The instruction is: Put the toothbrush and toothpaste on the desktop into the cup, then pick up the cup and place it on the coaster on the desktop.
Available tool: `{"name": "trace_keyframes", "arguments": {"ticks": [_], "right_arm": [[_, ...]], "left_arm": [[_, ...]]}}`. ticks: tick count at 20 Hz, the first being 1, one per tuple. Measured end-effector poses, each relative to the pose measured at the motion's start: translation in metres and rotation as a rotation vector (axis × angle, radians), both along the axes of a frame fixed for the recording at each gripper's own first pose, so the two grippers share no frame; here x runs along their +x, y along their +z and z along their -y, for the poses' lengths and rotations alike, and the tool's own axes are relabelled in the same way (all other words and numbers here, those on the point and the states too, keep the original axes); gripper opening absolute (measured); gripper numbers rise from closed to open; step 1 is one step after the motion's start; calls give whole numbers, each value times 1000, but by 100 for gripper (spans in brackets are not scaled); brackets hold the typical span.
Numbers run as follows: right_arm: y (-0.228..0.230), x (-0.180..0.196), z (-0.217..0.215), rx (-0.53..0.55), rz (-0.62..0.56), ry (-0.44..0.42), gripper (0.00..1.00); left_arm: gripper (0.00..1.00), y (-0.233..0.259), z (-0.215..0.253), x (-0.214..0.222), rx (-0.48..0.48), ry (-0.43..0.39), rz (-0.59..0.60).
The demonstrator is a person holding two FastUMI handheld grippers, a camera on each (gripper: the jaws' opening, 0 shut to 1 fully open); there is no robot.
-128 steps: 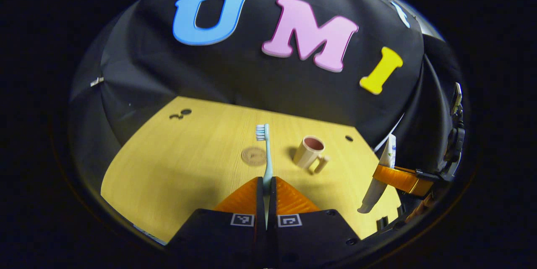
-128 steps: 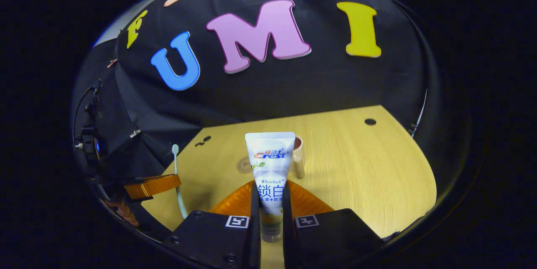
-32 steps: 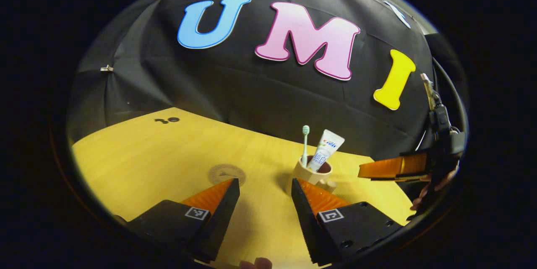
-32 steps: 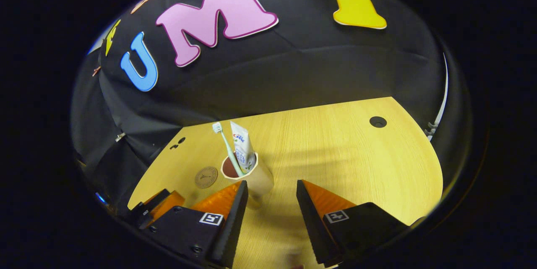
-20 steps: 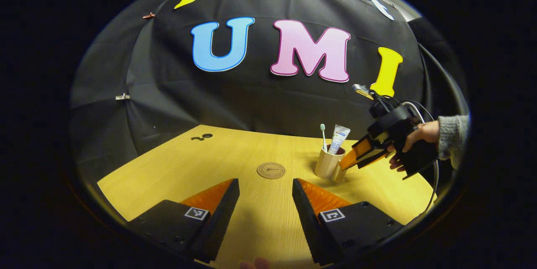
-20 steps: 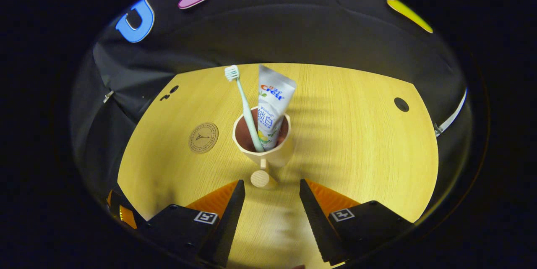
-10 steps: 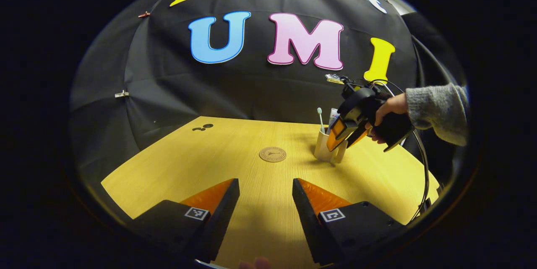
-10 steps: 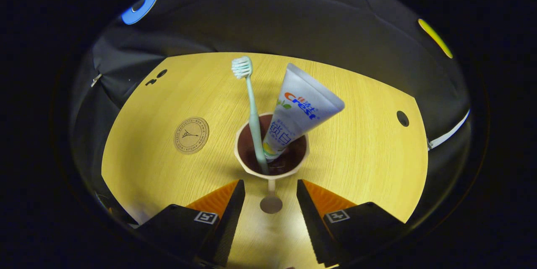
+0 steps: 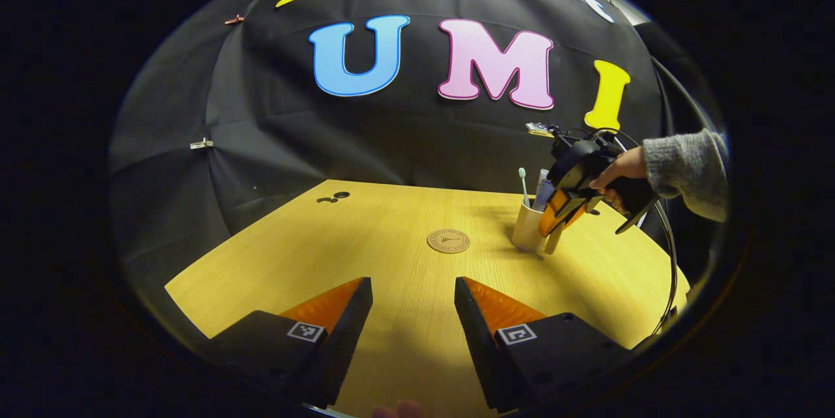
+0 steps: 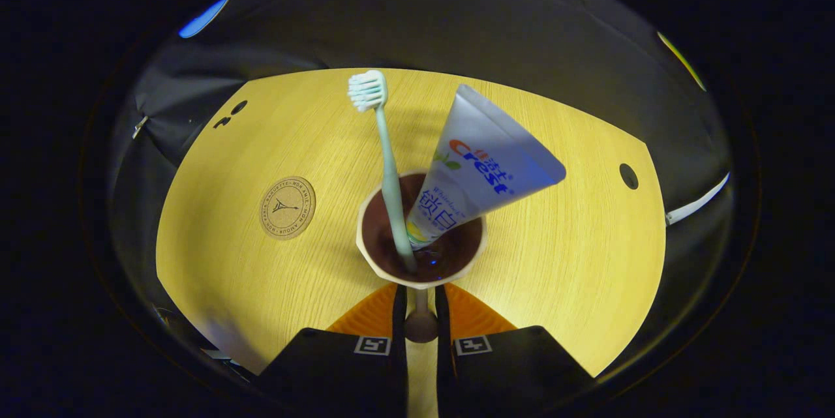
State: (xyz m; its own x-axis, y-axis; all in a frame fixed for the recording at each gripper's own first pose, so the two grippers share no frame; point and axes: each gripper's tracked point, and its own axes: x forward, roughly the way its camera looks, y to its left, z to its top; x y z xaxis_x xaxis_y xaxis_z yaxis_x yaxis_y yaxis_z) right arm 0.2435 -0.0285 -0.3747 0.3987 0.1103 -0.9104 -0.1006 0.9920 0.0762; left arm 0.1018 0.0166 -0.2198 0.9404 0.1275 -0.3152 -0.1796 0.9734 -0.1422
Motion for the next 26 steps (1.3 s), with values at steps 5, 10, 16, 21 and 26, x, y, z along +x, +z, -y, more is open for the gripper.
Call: {"name": "trace_keyframes", "arguments": {"ticks": [5,10,16,21,26], "right_arm": [[1,3,1,16,61,1,16],[22,8,-7,68,108,4,16],[33,8,-50,97,106,71,16],[38,13,-103,123,108,149,16],[36,17,-146,131,95,208,16]], "left_arm": [[81,-1,-3,5,3,-3,-1],[81,1,-7,7,2,-5,-5],[81,2,-19,1,-8,16,-1],[81,-3,-38,-15,-17,45,-14],[81,-4,-59,-30,-30,86,-21]]}}
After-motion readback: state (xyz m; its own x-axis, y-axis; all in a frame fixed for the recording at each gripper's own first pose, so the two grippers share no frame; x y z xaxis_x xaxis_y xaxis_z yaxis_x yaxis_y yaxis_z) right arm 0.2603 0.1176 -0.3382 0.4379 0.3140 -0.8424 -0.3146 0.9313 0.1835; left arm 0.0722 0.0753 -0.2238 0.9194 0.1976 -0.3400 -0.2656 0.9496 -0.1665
